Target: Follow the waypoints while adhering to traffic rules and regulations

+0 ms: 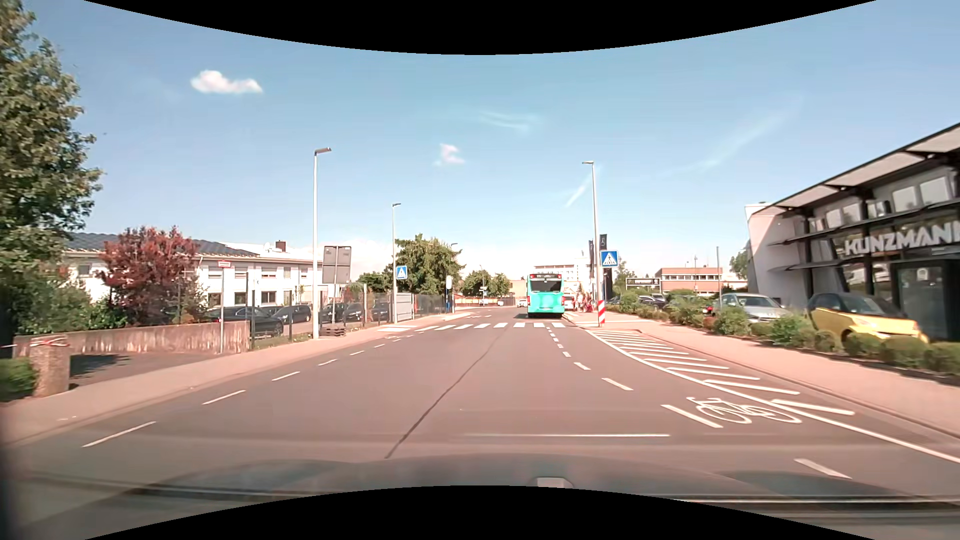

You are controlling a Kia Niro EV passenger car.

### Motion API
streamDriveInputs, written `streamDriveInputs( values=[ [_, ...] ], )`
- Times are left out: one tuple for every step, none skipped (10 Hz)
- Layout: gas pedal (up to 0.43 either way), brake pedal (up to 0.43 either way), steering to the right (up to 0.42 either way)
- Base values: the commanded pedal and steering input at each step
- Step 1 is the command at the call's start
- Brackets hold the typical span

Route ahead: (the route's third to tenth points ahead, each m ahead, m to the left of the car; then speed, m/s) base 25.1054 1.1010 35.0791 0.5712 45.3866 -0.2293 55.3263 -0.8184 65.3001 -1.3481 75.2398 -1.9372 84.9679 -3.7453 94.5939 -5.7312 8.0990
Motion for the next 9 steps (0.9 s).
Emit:
streamDriveInputs(
  values=[
    [0.0, 0.207, -0.002],
    [0.0, 0.213, 0.0],
    [0.0, 0.22, 0.003],
    [0.0, 0.22, 0.006],
    [0.0, 0.226, 0.009],
    [0.0, 0.226, 0.01],
    [0.0, 0.226, 0.01],
    [0.0, 0.232, 0.01],
    [0.0, 0.232, 0.01]
  ],
)
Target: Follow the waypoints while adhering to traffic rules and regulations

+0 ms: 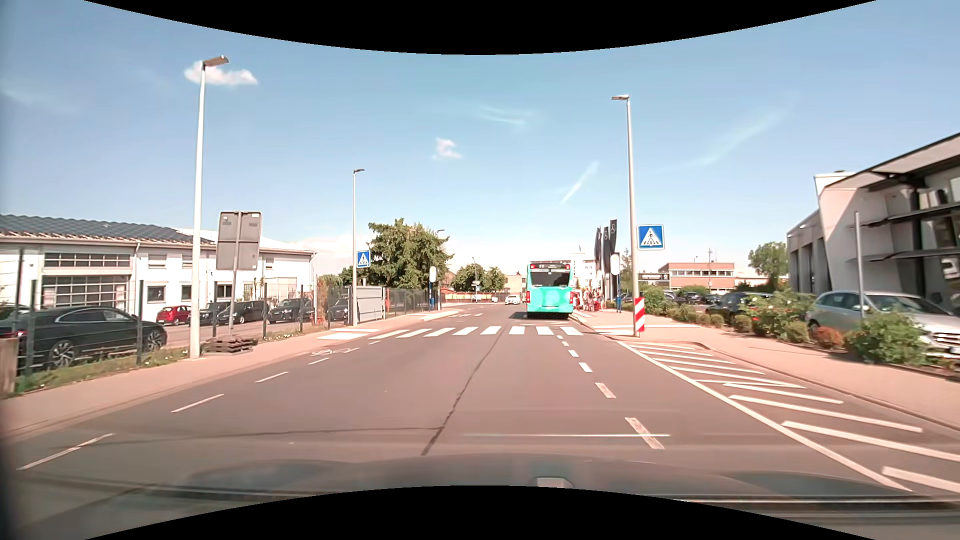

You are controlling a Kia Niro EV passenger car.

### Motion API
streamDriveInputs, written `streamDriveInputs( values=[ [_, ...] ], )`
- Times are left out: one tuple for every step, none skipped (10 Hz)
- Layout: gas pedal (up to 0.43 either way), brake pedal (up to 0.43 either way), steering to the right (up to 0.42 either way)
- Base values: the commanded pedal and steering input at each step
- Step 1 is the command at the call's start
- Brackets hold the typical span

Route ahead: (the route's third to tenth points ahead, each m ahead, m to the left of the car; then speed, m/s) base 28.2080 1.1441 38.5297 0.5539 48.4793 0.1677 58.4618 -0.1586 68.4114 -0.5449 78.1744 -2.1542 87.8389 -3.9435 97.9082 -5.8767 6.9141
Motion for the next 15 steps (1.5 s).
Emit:
streamDriveInputs(
  values=[
    [0.0, 0.232, 0.01],
    [0.0, 0.232, 0.01],
    [0.0, 0.232, 0.01],
    [0.0, 0.238, 0.01],
    [0.0, 0.238, 0.01],
    [0.0, 0.238, 0.01],
    [0.0, 0.238, 0.008],
    [0.0, 0.244, 0.006],
    [0.0, 0.244, 0.005],
    [0.0, 0.244, 0.005],
    [0.0, 0.244, 0.005],
    [0.0, 0.25, 0.005],
    [0.0, 0.25, 0.006],
    [0.0, 0.25, 0.006],
    [0.0, 0.256, 0.006]
  ],
)
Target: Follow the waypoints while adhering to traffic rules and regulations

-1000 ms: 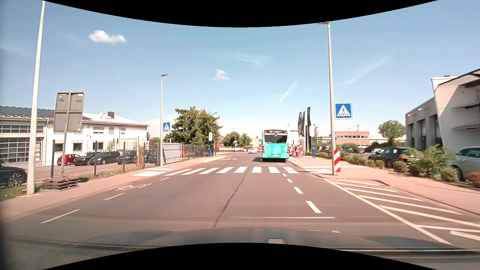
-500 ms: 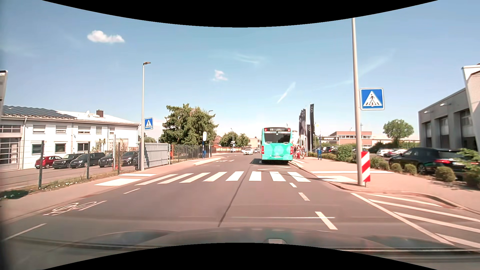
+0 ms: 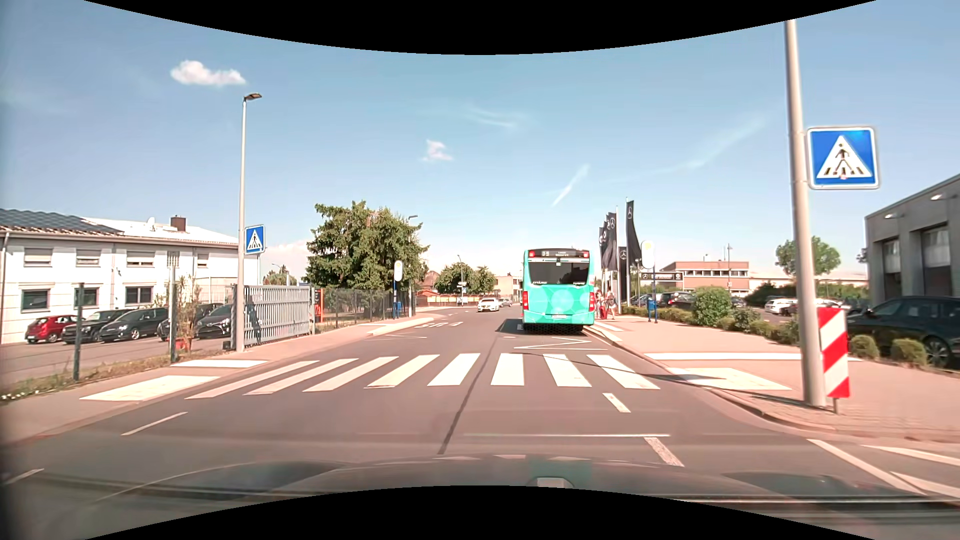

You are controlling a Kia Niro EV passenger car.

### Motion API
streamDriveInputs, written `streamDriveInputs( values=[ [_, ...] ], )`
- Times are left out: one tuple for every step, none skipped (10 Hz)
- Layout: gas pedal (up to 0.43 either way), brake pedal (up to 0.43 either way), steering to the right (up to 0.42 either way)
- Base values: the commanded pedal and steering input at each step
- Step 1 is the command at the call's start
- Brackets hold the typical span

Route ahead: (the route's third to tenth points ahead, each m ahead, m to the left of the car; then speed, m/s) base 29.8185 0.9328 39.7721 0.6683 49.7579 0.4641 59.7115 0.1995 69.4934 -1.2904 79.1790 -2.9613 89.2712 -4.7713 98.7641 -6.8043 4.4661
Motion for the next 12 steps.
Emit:
streamDriveInputs(
  values=[
    [0.0, 0.256, 0.006],
    [0.0, 0.256, 0.006],
    [0.0, 0.262, 0.006],
    [0.0, 0.262, 0.006],
    [0.0, 0.262, 0.007],
    [0.0, 0.262, 0.007],
    [0.0, 0.262, 0.007],
    [0.0, 0.256, 0.007],
    [0.0, 0.244, 0.008],
    [0.0, 0.238, 0.008],
    [0.0, 0.238, 0.007],
    [0.0, 0.232, 0.008]
  ],
)
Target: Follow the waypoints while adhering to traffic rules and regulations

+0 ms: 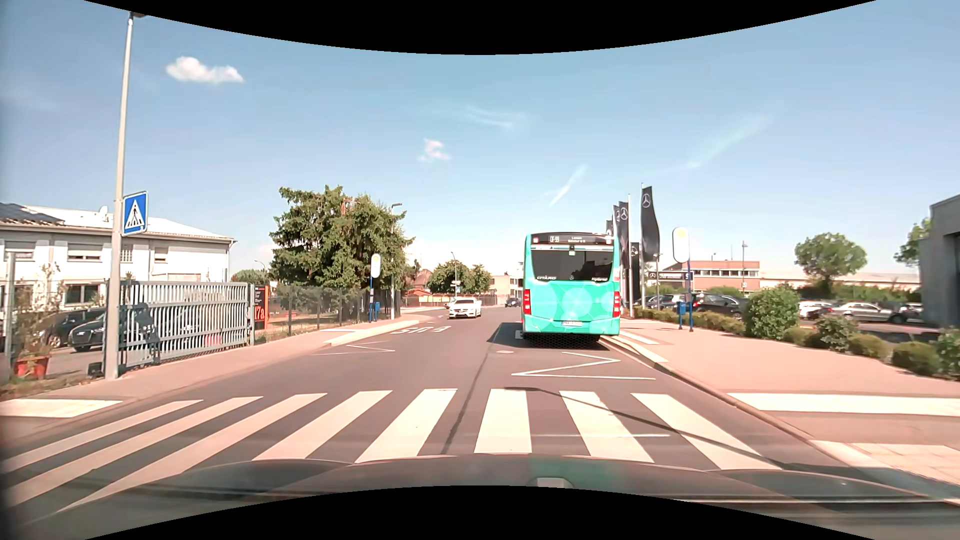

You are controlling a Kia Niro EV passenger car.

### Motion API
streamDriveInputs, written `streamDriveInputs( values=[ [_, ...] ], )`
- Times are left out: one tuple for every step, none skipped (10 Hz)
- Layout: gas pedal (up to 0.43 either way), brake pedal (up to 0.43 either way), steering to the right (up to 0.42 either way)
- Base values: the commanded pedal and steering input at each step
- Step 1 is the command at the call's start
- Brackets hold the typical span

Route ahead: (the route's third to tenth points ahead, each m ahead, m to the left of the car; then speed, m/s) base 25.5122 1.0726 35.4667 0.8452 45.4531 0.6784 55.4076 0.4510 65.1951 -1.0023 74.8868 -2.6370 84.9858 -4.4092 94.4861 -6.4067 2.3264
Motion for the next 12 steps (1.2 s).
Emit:
streamDriveInputs(
  values=[
    [0.0, 0.22, 0.008],
    [0.0, 0.213, 0.008],
    [0.0, 0.207, 0.008],
    [0.0, 0.195, 0.007],
    [0.0, 0.177, 0.007],
    [0.0, 0.159, 0.006],
    [0.0, 0.134, 0.006],
    [0.0, 0.085, 0.005],
    [0.0, 0.067, 0.005],
    [0.0, 0.018, 0.005],
    [0.0, 0.0, 0.005],
    [0.0, 0.0, 0.003]
  ],
)
